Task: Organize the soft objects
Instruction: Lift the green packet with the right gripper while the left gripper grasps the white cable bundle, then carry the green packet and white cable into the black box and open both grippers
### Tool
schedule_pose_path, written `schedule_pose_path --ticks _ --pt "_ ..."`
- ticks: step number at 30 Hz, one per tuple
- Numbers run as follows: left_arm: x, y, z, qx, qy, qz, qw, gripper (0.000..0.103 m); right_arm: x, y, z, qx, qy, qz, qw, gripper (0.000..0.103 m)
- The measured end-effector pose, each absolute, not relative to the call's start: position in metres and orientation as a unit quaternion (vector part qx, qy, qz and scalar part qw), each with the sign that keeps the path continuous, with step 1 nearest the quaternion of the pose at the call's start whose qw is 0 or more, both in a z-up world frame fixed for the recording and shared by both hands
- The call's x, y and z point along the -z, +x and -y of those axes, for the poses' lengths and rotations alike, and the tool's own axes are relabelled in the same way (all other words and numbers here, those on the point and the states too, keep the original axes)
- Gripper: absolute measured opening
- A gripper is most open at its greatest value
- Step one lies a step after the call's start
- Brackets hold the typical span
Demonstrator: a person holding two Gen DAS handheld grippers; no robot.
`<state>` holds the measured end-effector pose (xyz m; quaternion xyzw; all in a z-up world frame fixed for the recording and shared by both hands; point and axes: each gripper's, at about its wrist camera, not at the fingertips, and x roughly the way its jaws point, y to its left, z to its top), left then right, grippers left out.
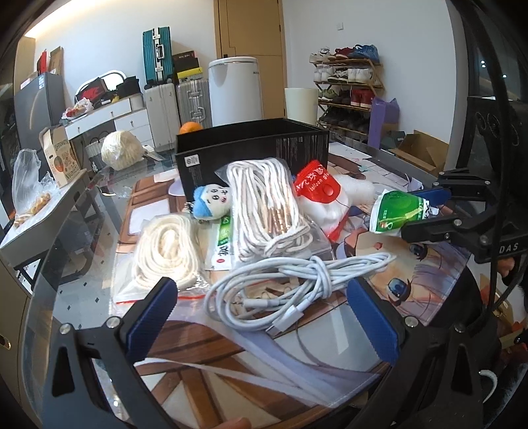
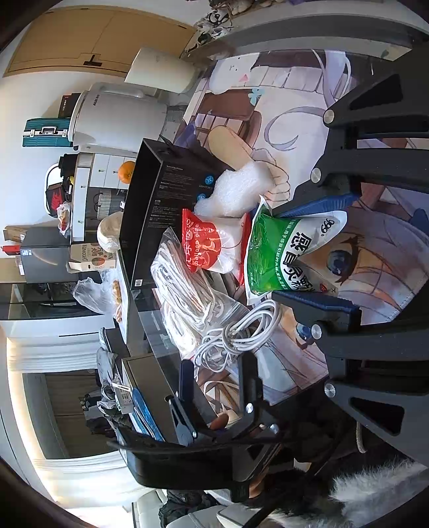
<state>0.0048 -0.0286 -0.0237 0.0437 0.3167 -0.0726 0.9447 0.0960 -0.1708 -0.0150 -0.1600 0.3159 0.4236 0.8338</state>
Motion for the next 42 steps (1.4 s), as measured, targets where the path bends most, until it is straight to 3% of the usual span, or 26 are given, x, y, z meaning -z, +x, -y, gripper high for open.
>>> schedule_pose_path --ticks 6,9,11,42 --pt "0.027 0.015 0.025 0.097 0.008 -0.334 0.937 0.101 0.016 0.093 0.167 -0.429 -0.167 -0.312 0.831 0.042" --pt "0.031 0.017 0.021 0.105 -0.014 -0.340 0.935 0.087 0.016 0.093 0.166 -0.428 -0.168 -0.311 0.832 0.042" --pt "0.031 0.014 0.023 0.107 -0.008 -0.335 0.936 0.070 0.016 0.093 0.166 -0.428 -0.168 -0.310 0.832 0.042" --pt "-0.021 -0.002 -0.016 0.023 -0.040 -0.233 0.971 0.070 -0.040 0.095 0.166 -0.373 -0.114 -0.230 0.892 0.042"
